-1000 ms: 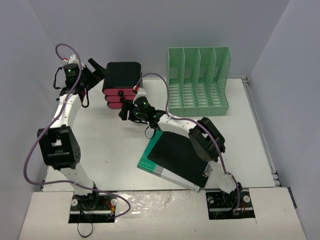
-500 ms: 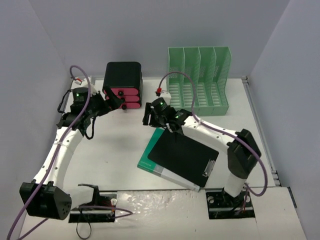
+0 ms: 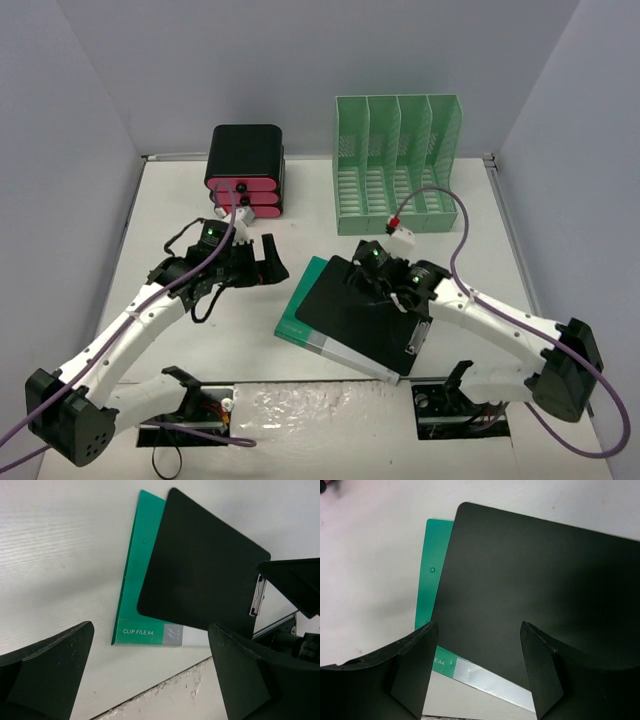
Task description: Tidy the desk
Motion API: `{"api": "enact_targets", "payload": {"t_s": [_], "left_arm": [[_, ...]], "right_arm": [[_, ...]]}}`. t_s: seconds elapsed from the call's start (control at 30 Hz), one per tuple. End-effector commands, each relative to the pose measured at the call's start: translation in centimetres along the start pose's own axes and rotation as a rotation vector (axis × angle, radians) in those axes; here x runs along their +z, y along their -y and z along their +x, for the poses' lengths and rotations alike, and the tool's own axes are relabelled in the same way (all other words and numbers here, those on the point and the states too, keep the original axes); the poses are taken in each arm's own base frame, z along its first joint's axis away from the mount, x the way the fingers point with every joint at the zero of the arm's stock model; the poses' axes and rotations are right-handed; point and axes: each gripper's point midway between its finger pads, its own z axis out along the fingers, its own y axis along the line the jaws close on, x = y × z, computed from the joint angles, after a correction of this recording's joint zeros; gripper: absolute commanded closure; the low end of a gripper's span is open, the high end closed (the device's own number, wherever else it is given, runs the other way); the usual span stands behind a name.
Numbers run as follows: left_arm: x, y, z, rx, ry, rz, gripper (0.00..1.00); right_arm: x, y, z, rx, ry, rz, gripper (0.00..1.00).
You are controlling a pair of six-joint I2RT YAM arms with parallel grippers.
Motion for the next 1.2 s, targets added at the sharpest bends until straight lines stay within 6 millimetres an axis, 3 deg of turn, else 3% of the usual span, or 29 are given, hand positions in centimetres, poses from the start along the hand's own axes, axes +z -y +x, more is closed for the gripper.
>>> {"api": "enact_targets", "payload": {"t_s": [0.0,0.33,0.7,0.93,1.17], "left_arm": [[1.6,1.7,0.8,0.057,-0.055,0.019,0.03],[5.1,3.1,2.1,0.122,-0.173,0.041,0.03],[7.5,4.1,2.3,0.153,-0.228,0.051,0.03],[7.7,4.8,1.8,0.161,-0.226,0.067,0.03],[7.9,5.7,1.7,0.178,-0.242,0.088,0.03]], "right_arm": [[-1.2,3.6,0.3,0.174,0.061,0.049,0.36],[-2.6,10.5,2.4,0.301,0.092,0.185,0.36],[-3.5,15.4,3.9,0.372,0.086,0.343,0.33],[-3.4,16.4,4.6,0.442,0.086,0.364,0.31],[-2.3,16.9,6.9,0.525,0.024,0.326,0.31]]}}
